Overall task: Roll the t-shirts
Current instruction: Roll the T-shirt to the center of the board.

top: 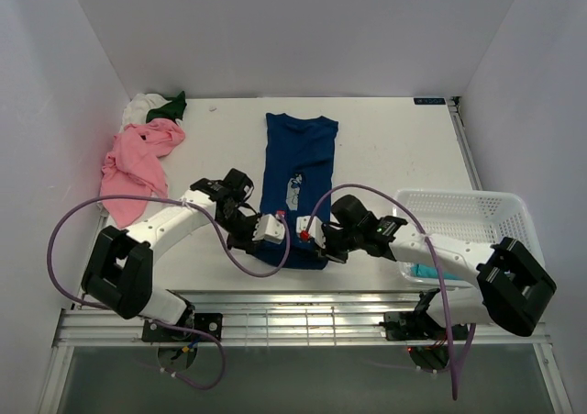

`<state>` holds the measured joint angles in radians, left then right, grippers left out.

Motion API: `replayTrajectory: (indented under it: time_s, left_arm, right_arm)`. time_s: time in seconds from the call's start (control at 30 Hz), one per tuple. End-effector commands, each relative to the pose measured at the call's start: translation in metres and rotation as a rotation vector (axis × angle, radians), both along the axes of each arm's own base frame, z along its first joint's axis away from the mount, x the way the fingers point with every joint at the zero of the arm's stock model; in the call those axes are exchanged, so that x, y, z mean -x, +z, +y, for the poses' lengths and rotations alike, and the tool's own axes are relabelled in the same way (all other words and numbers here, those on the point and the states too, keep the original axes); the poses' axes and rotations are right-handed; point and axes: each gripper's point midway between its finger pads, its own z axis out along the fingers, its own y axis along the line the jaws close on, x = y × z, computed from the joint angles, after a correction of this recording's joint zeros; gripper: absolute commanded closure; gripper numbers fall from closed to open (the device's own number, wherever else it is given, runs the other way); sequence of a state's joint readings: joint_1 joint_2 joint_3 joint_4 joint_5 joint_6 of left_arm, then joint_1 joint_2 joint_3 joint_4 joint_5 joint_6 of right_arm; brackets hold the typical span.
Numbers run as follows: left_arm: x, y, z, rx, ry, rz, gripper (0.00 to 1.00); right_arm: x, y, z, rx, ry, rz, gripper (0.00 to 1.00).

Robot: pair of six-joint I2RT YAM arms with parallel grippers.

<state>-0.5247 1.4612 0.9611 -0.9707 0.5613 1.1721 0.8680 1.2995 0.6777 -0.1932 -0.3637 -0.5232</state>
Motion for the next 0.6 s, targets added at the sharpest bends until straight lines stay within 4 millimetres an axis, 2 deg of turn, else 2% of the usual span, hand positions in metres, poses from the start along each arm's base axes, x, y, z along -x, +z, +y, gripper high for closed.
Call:
replayTrajectory:
  time_s: [0.0,0.13,0.3,0.43,0.57]
  left_arm:
    - [0.039,0.006,0.001,0.007,-0.038,0.079,1.0]
    - [0.071,-0.004,-0.003,-0.049,-0.047,0.168,1.0]
    - [0.089,-0.009,-0.003,-0.078,-0.016,0.257,0.98]
    - [0.094,-0.014,0.001,-0.097,-0.01,0.276,0.94]
    - [0.078,-0.012,-0.008,-0.084,0.011,0.231,0.94]
  right_arm:
    - [0.018,0.005,0.0,0.018,0.132,-0.028,0.87]
    - [0.031,-0.003,0.002,0.057,0.219,-0.027,0.87]
    - [0.041,-0.011,-0.006,0.088,0.276,-0.019,0.87]
    - [0.04,-0.015,-0.011,0.069,0.282,-0.073,0.87]
    - [0.037,-0.014,-0.004,0.068,0.27,-0.049,0.86]
